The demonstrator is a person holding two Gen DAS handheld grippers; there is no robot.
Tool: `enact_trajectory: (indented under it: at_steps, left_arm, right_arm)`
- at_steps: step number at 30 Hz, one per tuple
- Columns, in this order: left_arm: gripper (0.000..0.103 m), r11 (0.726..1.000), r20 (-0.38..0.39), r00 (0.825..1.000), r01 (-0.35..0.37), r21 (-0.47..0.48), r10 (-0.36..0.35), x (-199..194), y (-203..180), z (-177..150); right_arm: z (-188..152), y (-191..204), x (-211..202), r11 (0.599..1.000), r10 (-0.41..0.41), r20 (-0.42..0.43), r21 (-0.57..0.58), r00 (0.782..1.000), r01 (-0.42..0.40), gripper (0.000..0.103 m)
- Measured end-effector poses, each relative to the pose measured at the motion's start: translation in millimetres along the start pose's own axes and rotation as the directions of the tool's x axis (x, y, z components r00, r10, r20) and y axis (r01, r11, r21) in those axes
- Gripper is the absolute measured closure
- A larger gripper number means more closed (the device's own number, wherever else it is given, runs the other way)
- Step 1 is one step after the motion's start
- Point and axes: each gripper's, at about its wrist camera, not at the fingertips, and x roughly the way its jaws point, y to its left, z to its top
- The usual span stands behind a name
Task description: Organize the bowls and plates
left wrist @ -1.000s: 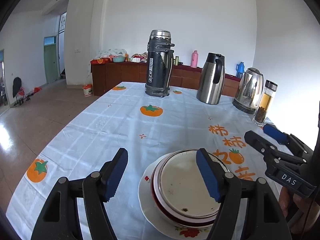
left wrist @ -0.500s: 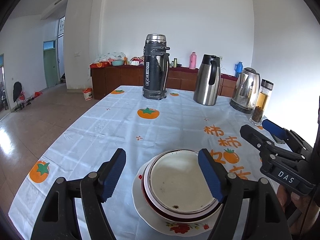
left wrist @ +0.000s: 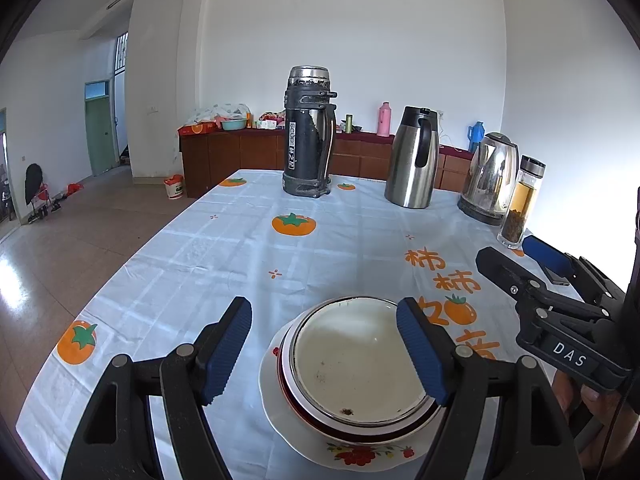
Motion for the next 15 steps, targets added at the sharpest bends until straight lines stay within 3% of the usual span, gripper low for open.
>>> enact_trajectory:
  at_steps: [15]
  left_arm:
    - [0.026,0.999,0.011,1.0,-0.007,0.036,0.006,-0.2,-9.2,2.2]
  right_arm:
    - [1.7,-2.4,-1.6,1.0,-0.001,0.01,0.004,1.0,0.001,0.021]
